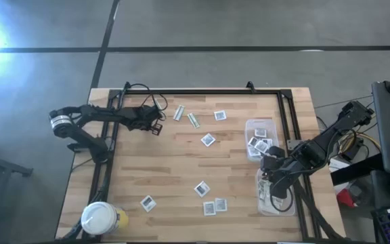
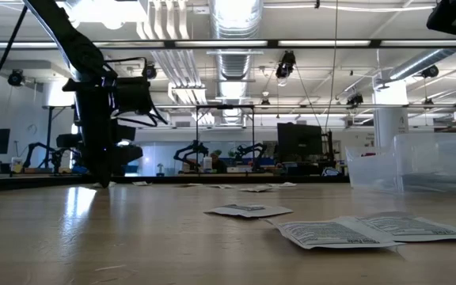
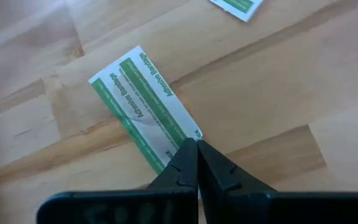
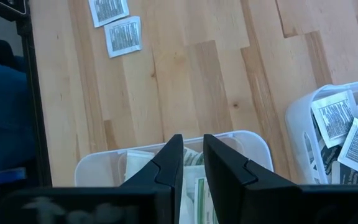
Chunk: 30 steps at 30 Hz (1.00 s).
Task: Pick & Place First Aid Supplies
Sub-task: Put the bandage pack into the bottom bin
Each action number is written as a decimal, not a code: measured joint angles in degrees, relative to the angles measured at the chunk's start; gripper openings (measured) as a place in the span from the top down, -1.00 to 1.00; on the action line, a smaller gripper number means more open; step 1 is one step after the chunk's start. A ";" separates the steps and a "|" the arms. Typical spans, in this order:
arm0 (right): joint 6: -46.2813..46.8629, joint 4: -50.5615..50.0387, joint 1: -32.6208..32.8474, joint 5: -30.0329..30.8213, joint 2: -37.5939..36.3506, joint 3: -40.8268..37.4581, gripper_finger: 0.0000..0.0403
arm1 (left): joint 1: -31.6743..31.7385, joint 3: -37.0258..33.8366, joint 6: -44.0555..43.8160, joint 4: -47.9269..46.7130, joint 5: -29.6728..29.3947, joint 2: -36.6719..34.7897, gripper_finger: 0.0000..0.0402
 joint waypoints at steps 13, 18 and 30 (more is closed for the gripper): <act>-4.68 5.51 0.78 0.01 0.00 -0.32 0.72 | -13.41 0.98 0.86 5.65 13.76 -16.52 1.00; -10.20 11.20 1.14 0.33 0.00 -1.16 0.69 | -21.25 1.01 1.45 17.02 15.92 -18.04 1.00; -24.89 23.77 1.09 6.94 0.00 -3.56 0.45 | -36.27 4.91 6.60 41.86 13.01 -9.33 1.00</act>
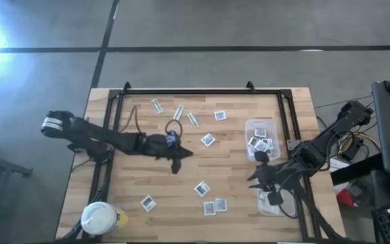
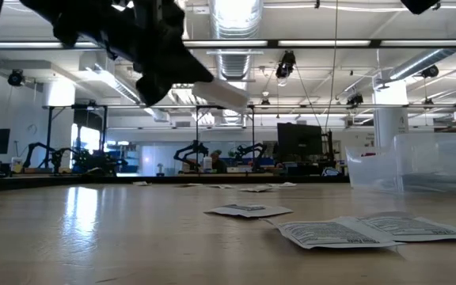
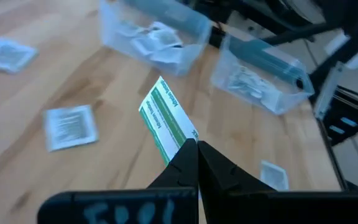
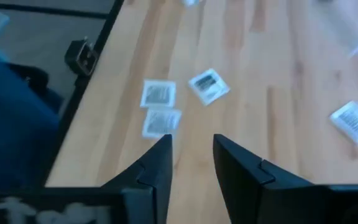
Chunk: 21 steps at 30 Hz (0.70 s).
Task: Pick & Place First Aid Supplies
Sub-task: Put the bandage pack into the bottom bin
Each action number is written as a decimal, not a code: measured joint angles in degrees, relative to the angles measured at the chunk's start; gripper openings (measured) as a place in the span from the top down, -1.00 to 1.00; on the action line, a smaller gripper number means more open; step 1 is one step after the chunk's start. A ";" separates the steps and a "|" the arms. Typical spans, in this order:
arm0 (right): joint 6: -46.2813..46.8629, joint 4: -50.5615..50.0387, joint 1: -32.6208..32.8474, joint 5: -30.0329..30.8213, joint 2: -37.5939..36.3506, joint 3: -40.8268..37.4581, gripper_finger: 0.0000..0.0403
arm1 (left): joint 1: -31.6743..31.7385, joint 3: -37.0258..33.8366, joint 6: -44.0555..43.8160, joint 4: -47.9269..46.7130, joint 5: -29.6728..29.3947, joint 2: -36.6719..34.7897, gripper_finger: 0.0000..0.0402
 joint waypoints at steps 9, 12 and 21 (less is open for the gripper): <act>-10.24 5.46 -0.03 11.81 0.02 -0.35 0.19 | -3.87 12.98 7.51 4.10 0.03 15.04 1.00; -11.69 6.05 -0.11 11.98 0.02 -0.62 0.15 | -4.85 18.26 10.76 4.23 0.11 19.32 1.00; -11.81 5.75 -0.15 14.72 0.02 -1.69 0.15 | -6.98 30.34 18.79 4.24 1.31 27.83 1.00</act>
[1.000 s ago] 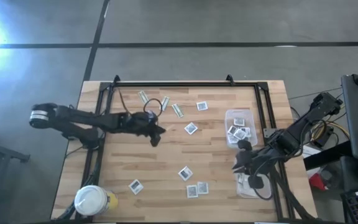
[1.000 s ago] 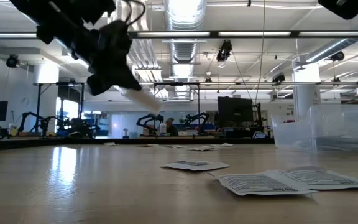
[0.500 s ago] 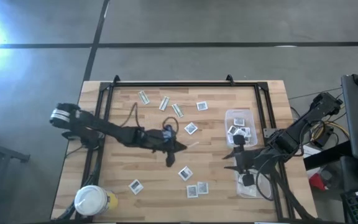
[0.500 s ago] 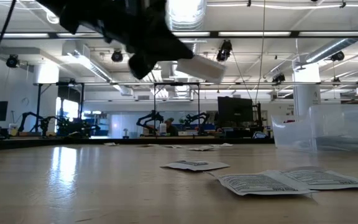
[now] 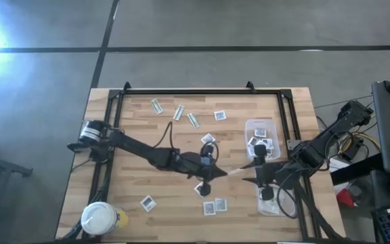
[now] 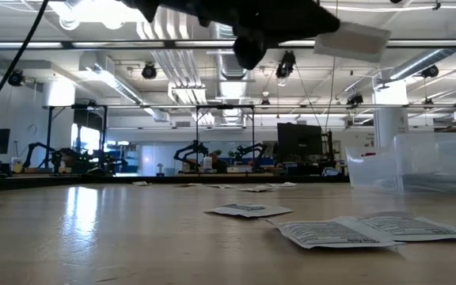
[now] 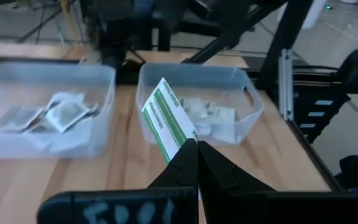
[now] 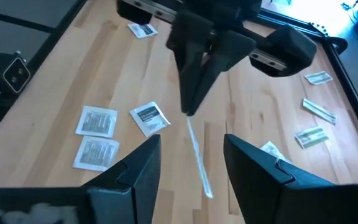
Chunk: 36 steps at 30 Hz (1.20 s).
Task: Pick & Place First Aid Supplies
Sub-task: Put the bandage pack into the bottom bin
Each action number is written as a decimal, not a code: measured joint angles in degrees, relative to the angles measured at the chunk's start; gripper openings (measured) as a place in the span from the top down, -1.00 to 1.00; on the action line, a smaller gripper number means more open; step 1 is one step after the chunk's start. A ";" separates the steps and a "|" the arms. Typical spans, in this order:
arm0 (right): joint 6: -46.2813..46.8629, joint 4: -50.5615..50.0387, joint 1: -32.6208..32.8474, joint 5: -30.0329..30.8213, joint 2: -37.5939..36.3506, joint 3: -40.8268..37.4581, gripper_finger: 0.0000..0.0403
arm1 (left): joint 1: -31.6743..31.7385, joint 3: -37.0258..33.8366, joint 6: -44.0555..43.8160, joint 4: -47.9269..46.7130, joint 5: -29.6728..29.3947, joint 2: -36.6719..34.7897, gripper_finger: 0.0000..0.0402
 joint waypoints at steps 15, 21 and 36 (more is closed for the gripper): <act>3.11 0.00 -1.55 -0.05 0.00 -3.93 0.18 | -0.78 3.48 5.37 1.86 0.33 1.41 1.00; 3.45 0.09 -1.49 -0.89 0.00 -4.09 0.54 | -0.52 3.46 5.40 1.85 0.39 1.36 1.00; 8.88 -1.04 -1.44 -5.25 -0.07 -4.02 0.96 | -0.28 3.39 4.46 0.31 -1.21 1.22 0.91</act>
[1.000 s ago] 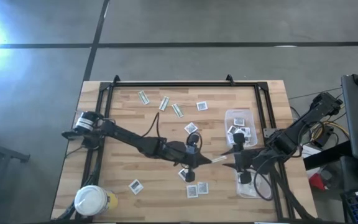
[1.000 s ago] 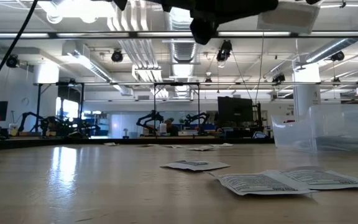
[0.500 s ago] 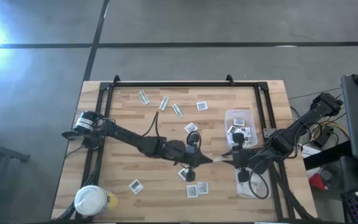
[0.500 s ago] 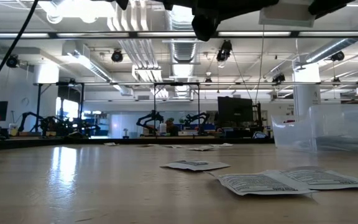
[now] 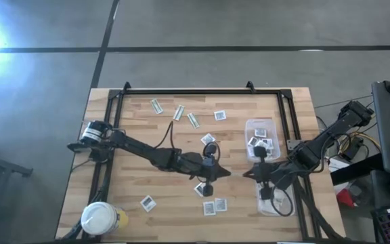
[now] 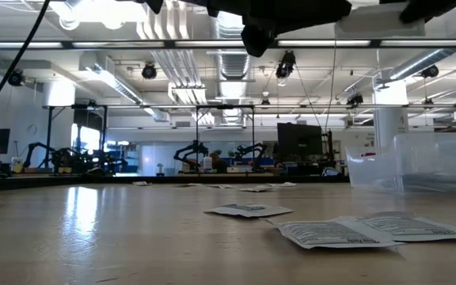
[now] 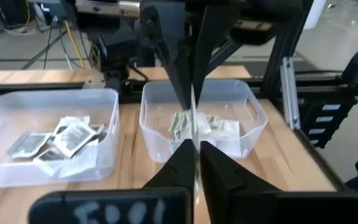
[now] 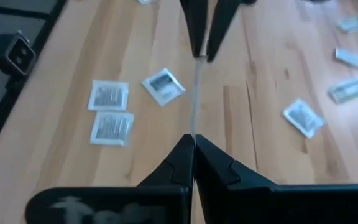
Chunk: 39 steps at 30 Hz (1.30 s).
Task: Pick & Place First Aid Supplies
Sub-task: Put the bandage pack into the bottom bin
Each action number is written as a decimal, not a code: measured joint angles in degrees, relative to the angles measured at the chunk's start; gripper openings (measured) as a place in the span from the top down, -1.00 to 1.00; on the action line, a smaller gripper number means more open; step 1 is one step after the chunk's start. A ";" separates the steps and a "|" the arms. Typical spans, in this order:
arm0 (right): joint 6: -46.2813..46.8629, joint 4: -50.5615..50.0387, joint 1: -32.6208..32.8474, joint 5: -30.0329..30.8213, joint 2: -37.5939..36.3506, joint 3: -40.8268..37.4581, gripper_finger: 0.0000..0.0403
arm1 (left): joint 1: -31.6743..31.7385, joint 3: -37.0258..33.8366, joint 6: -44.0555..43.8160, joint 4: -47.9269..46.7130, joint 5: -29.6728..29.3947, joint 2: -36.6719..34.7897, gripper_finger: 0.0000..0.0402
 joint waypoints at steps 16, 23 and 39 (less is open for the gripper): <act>21.76 -25.39 0.87 -20.04 -0.06 7.33 0.96 | 0.14 -0.02 1.67 -15.99 -13.51 -3.07 0.29; 27.49 -28.31 4.69 -25.19 -0.04 7.66 0.96 | 0.06 -0.02 1.21 -22.08 -13.63 -5.27 0.31; 46.09 -32.00 10.36 -29.60 0.11 1.09 0.91 | -0.93 -0.46 -7.46 -41.73 -13.60 -8.27 0.33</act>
